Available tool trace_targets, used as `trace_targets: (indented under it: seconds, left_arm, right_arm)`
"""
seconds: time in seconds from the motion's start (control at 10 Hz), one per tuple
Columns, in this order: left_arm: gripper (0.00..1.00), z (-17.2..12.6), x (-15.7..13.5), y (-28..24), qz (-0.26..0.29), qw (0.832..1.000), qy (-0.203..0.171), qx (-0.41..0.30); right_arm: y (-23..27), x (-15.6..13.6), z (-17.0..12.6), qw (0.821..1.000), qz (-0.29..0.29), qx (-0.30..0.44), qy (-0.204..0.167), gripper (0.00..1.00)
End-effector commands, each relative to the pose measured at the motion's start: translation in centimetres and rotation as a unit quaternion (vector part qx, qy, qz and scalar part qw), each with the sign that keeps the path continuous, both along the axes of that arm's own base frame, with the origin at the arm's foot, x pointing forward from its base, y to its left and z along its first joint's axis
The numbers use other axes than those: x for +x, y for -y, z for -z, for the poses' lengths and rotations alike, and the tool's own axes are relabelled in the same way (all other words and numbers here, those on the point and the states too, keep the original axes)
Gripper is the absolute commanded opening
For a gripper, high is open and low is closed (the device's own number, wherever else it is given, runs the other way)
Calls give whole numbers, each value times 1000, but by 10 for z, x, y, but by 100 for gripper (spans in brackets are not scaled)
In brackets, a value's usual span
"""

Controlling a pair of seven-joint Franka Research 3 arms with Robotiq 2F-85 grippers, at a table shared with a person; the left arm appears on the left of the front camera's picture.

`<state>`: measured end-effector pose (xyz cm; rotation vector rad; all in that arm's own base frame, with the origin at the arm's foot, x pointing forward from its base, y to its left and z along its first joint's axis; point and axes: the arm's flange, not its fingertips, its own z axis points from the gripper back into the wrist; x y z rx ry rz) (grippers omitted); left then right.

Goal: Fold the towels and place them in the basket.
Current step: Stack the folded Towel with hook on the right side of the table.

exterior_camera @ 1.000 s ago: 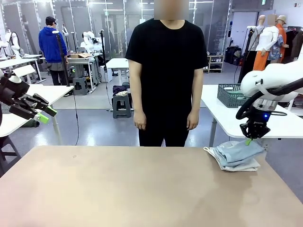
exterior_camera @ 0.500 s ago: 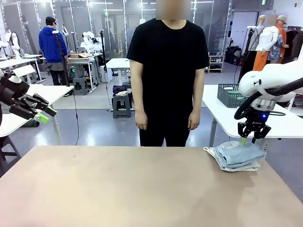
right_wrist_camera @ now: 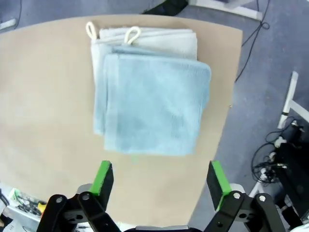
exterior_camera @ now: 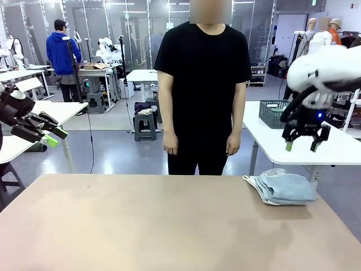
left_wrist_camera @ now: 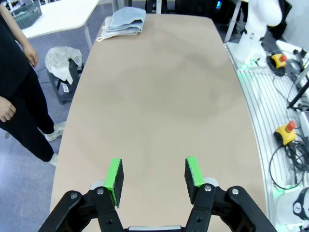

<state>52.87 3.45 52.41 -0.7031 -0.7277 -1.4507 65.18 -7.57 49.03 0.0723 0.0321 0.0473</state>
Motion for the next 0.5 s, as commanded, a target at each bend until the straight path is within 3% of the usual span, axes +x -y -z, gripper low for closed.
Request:
trace_targets:
  seconds: [0.0, 0.3, 0.4]
  left_arm:
    - [66, -2, -2, 1, -7, 1000, -3, 8]
    - [66, -2, -2, 1, -7, 1000, -3, 8]
    - [66, -2, -2, 1, -7, 1000, -3, 8]
  right_arm:
    - [-12, -44, -57, 1000, 4, -25, 5, 100]
    - [-13, -132, -152, 996, 10, -19, 81, 100]
    - [-11, -165, -174, 990, 17, 8, 140, 100]
